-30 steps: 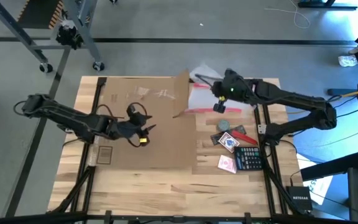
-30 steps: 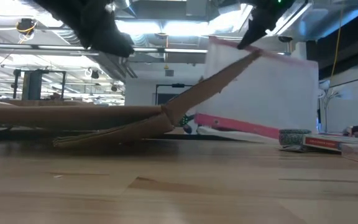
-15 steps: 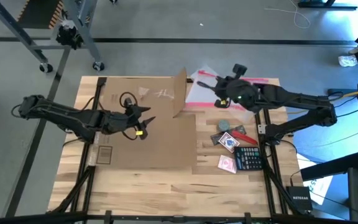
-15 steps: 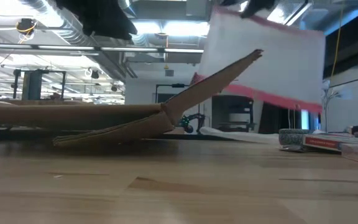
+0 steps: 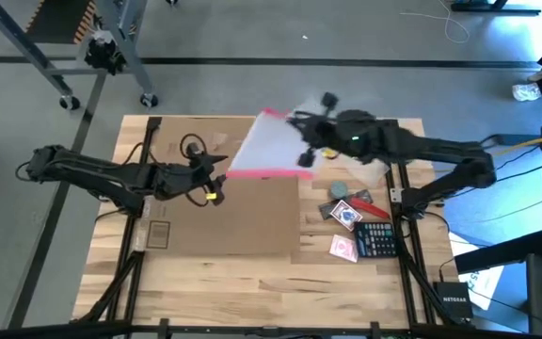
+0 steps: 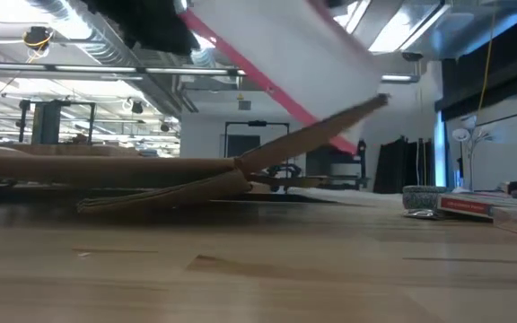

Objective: Unpack boxes
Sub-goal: Open the white pouch

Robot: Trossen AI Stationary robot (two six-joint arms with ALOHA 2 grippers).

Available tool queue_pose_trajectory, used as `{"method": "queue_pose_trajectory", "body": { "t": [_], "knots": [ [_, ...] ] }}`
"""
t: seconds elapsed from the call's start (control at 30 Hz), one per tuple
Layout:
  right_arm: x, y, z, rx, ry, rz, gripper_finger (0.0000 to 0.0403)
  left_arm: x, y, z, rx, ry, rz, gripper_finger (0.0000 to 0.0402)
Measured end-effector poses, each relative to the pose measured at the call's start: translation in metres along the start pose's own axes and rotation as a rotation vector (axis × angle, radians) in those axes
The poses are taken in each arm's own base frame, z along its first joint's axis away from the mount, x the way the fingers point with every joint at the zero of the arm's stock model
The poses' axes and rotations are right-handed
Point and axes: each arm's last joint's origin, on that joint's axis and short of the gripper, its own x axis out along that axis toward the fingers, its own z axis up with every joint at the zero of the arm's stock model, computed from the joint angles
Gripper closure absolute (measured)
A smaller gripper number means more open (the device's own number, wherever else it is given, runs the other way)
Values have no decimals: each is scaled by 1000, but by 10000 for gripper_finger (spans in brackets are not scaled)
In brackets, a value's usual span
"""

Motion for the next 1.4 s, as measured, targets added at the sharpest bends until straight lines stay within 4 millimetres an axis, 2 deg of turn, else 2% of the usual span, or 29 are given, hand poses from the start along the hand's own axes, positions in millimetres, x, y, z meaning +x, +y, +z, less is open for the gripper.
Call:
{"method": "queue_pose_trajectory", "body": {
  "t": [0.17, 0.3, 0.53, 0.73, 0.83, 0.93, 1.03, 1.1, 1.13, 1.23, 1.4],
  "knots": [
    [46, 36, -3, -104, -19, 35, 403, -19, 9, 24, -37, -84, -25, 192],
    [75, 62, -11, -201, 29, 24, 403, -32, 16, 33, -51, -123, -39, 192],
    [102, 79, -16, -214, 51, 35, 403, -32, 23, 32, -75, -111, -19, 192],
    [100, 86, -12, -203, 6, 92, 403, -21, 26, 30, -59, -85, 26, 192],
    [98, 89, -10, -204, -8, 108, 403, -17, 25, 32, -37, -98, -23, 206],
    [98, 90, -11, -168, -14, 138, 403, -16, 25, 35, 9, -123, -52, 256],
    [98, 90, -11, -128, -14, 144, 398, -17, 26, 35, 80, -127, -46, 335],
    [98, 89, -9, -124, -16, 140, 390, -17, 26, 35, 157, -133, -42, 382],
    [97, 87, -7, -117, -17, 128, 383, -18, 26, 36, 205, -135, -37, 389],
    [93, 78, 6, -97, -21, 96, 352, -22, 29, 44, 409, -153, -3, 395],
    [78, 54, 39, -116, -68, 97, 296, -26, 33, 54, 815, -173, 56, 398]
  ]
}}
